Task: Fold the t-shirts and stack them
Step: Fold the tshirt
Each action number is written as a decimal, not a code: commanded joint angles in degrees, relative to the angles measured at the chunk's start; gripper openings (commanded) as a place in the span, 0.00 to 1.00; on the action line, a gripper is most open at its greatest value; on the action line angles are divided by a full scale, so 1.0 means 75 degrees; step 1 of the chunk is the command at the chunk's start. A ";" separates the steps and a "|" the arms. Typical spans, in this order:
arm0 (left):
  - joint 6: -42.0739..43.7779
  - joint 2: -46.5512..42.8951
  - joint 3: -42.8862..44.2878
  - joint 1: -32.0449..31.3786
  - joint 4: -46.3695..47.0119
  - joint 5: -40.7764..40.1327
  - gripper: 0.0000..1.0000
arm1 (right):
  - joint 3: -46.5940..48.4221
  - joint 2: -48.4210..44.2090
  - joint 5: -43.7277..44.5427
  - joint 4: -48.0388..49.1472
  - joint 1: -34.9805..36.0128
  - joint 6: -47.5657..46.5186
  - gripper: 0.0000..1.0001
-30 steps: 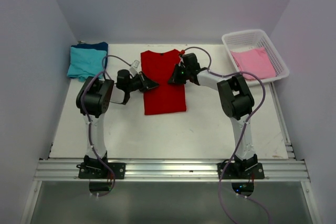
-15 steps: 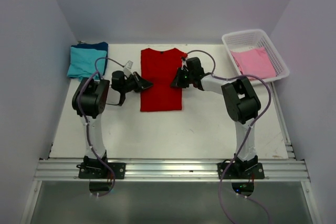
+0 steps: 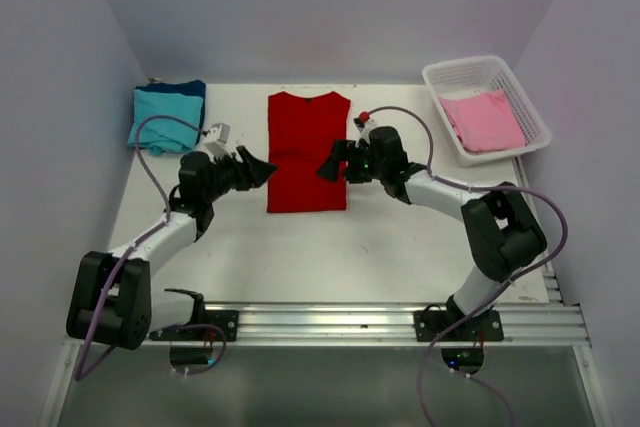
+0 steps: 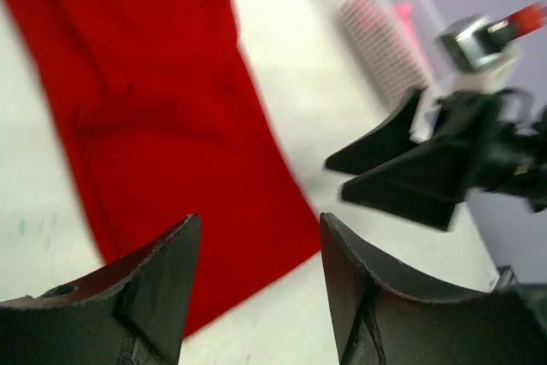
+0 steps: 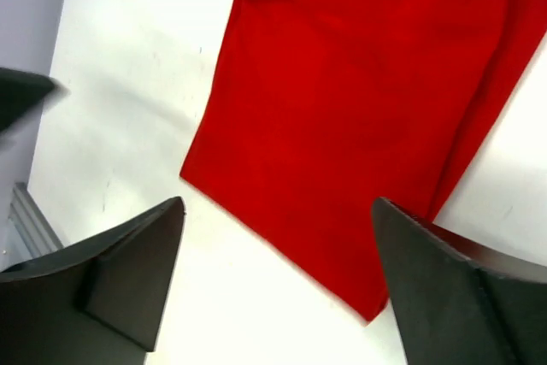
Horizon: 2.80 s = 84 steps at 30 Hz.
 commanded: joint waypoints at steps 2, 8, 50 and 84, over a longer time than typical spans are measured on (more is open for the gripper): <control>0.0591 -0.0406 -0.1338 -0.0026 -0.1878 -0.0356 0.64 | -0.0997 -0.0894 0.0579 -0.0034 0.0557 -0.0154 0.99; 0.0474 -0.0489 -0.2148 -0.0038 -0.1304 0.0136 0.66 | -0.1937 -0.1423 0.1165 0.0060 0.0839 0.0057 0.99; -0.0475 0.1915 -0.2430 0.0138 -0.0128 -0.0190 0.62 | -0.2700 0.0089 0.1635 0.1677 0.0745 0.1604 0.59; -0.1014 0.3342 -0.1573 -0.0014 0.0253 0.0546 0.45 | -0.2594 0.0193 0.1670 0.1536 0.0640 0.1381 0.22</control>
